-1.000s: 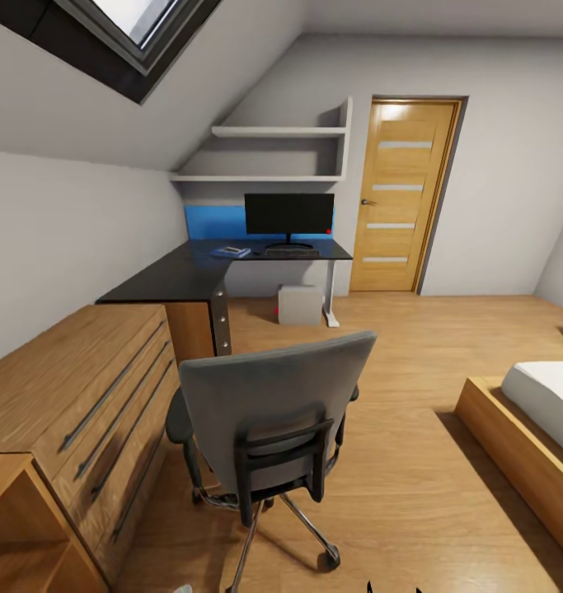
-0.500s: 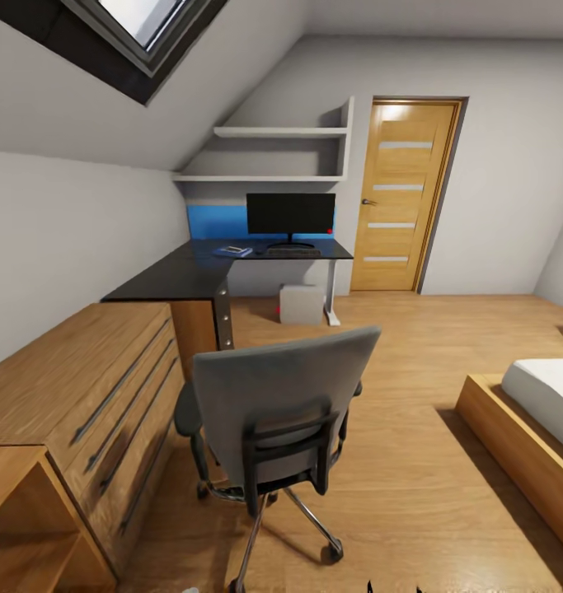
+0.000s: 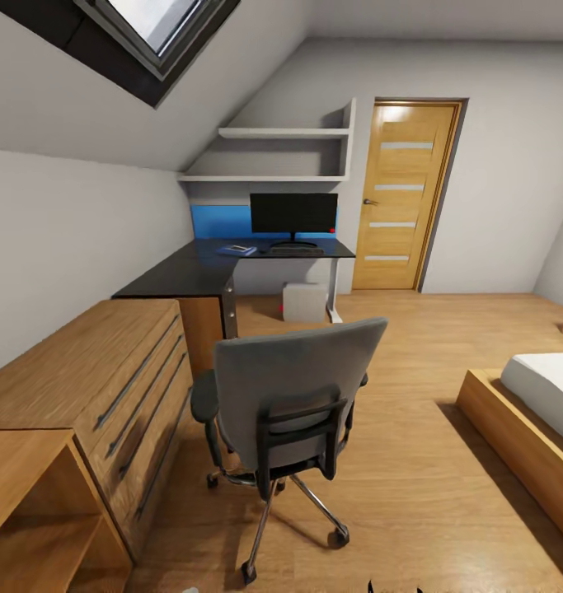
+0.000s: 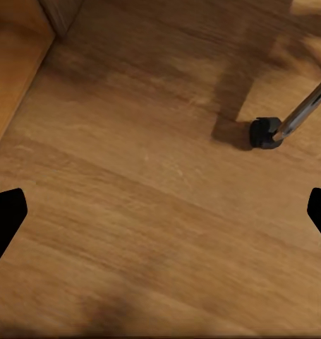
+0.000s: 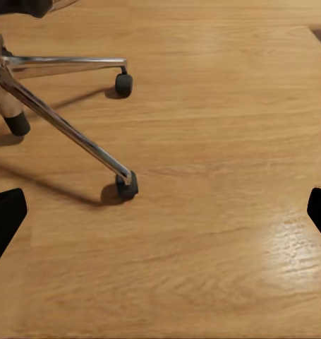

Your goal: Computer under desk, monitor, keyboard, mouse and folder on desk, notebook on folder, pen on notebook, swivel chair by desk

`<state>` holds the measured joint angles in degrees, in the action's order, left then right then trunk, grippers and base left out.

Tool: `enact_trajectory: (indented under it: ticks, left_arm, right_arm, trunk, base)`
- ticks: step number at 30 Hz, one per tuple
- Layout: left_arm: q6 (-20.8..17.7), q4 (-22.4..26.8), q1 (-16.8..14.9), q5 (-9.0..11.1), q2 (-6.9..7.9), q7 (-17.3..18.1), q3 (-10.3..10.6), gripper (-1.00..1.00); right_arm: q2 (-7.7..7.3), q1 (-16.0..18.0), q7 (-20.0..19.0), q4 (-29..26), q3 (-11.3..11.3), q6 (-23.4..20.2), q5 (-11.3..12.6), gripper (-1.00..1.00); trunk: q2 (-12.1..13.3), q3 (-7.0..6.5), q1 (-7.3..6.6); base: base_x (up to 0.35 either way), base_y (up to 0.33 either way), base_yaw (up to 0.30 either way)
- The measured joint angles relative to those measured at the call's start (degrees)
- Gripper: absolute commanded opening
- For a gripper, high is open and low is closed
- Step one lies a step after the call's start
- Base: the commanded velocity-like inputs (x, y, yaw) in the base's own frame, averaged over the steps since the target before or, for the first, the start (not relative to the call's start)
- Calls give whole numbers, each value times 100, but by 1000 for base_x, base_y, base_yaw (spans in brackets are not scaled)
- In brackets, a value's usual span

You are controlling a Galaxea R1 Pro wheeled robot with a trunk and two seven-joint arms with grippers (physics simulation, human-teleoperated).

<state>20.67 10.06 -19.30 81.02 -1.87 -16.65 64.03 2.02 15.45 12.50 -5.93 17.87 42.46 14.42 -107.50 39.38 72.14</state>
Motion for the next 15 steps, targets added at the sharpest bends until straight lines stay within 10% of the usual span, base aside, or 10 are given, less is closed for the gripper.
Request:
enact_trajectory:
  ticks: [15]
  left_arm:
    - [1, 0, 0, 0, 0, 0, 2, 100]
  right_arm:
    - [0, -1, 0, 6, -1, 16, 0, 100]
  trunk:
    - [0, 0, -2]
  base:
    - [-71, 108, 0]
